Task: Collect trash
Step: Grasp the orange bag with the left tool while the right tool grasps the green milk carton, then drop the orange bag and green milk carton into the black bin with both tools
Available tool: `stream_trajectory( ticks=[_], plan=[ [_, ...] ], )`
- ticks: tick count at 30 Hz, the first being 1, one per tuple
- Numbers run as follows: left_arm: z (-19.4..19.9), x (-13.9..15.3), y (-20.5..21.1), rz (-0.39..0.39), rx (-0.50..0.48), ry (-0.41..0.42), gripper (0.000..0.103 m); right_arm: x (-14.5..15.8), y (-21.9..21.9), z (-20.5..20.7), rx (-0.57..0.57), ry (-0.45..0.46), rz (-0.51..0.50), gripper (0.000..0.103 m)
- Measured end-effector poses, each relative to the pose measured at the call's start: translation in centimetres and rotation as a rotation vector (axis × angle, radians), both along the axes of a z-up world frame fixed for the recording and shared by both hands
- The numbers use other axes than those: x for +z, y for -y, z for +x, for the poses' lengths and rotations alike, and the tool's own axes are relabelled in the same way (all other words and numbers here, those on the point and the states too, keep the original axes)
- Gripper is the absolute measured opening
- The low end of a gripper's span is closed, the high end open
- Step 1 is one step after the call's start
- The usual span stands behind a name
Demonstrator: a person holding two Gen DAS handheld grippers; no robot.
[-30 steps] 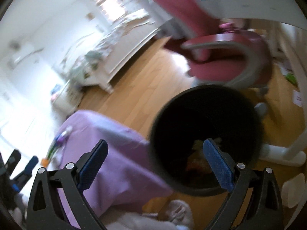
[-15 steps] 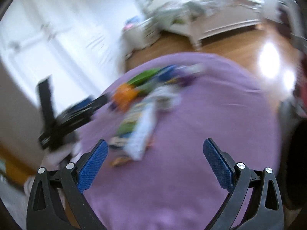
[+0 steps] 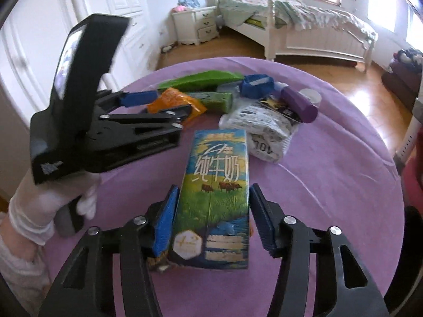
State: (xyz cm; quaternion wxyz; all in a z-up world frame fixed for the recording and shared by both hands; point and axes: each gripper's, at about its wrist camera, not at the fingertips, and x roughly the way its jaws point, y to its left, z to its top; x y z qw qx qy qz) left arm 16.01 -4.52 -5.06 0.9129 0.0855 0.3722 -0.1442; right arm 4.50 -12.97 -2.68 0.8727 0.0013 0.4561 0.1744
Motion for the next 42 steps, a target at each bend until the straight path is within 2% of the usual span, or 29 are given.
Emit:
stream_trajectory(
  ticks=[4, 9, 12, 16, 20, 28, 35, 42],
  plan=[
    [-1.7, 0.7, -1.2, -0.083, 0.016, 0.006, 0.048, 0.2, 1.8, -0.5, -0.010, -0.013, 0.087, 0.050],
    [-5.0, 2.9, -2.0, -0.198, 0.023, 0.042, 0.048, 1.9, 5.7, -2.1, -0.043, -0.012, 0.313, 0.050],
    [-7.0, 4.4, -1.3, -0.240, 0.002, 0.058, 0.048, 3.3, 8.6, -3.4, -0.081, 0.008, 0.430, 0.050],
    [-9.3, 6.3, 1.4, -0.275, -0.062, 0.072, 0.048, 5.1, 12.8, -5.3, -0.154, 0.061, 0.516, 0.050],
    [-10.8, 7.4, 5.5, -0.323, -0.145, 0.054, 0.048, 6.1, 16.8, -7.3, -0.226, 0.105, 0.553, 0.050],
    [-12.7, 7.8, 15.3, -0.347, -0.305, 0.025, 0.048, 6.4, 25.3, -9.9, -0.394, 0.181, 0.587, 0.050],
    [-13.0, 6.5, 23.2, -0.351, -0.419, -0.036, 0.048, 4.6, 33.5, -12.4, -0.561, 0.222, 0.613, 0.050],
    [-13.9, 5.6, 28.9, -0.309, -0.517, -0.074, 0.048, 2.1, 39.8, -14.9, -0.689, 0.227, 0.628, 0.050]
  ],
)
